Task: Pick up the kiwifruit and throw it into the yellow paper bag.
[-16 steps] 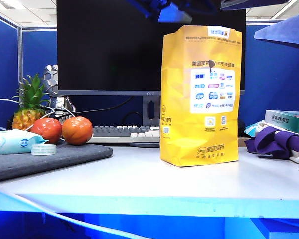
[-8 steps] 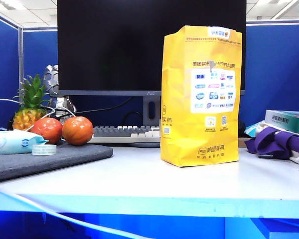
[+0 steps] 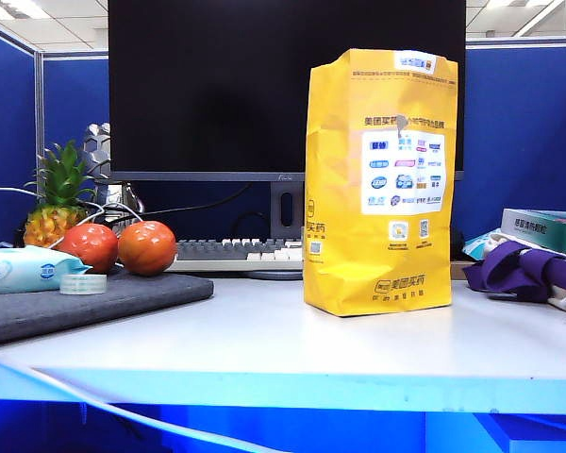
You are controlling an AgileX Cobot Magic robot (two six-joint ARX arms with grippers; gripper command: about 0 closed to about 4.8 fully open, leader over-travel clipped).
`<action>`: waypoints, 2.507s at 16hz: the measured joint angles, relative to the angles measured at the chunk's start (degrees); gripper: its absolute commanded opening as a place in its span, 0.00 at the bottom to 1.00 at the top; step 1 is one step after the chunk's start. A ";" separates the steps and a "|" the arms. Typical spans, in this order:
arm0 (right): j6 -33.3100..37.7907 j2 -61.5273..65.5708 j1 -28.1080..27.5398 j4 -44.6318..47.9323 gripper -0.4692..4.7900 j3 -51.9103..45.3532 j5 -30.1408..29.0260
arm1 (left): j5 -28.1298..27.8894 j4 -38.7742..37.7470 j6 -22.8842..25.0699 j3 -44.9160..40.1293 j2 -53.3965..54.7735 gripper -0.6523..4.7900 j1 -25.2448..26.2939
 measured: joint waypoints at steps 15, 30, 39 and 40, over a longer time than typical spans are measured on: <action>0.00 -0.15 -0.02 -13.00 1.00 -2.71 -0.22 | -6.84 40.13 -10.95 -49.22 -18.03 1.00 0.02; -0.17 -21.38 -0.35 -16.46 1.00 -12.37 -0.46 | -5.84 38.51 -10.97 -58.14 -48.15 1.00 2.38; -0.13 -21.35 -1.42 -19.47 1.00 -12.37 -0.63 | -4.90 37.35 -10.91 -60.00 -49.33 1.00 19.34; -0.15 -21.35 -1.42 -19.71 1.00 -12.37 -0.63 | -4.94 37.38 -10.91 -60.00 -49.33 1.00 20.31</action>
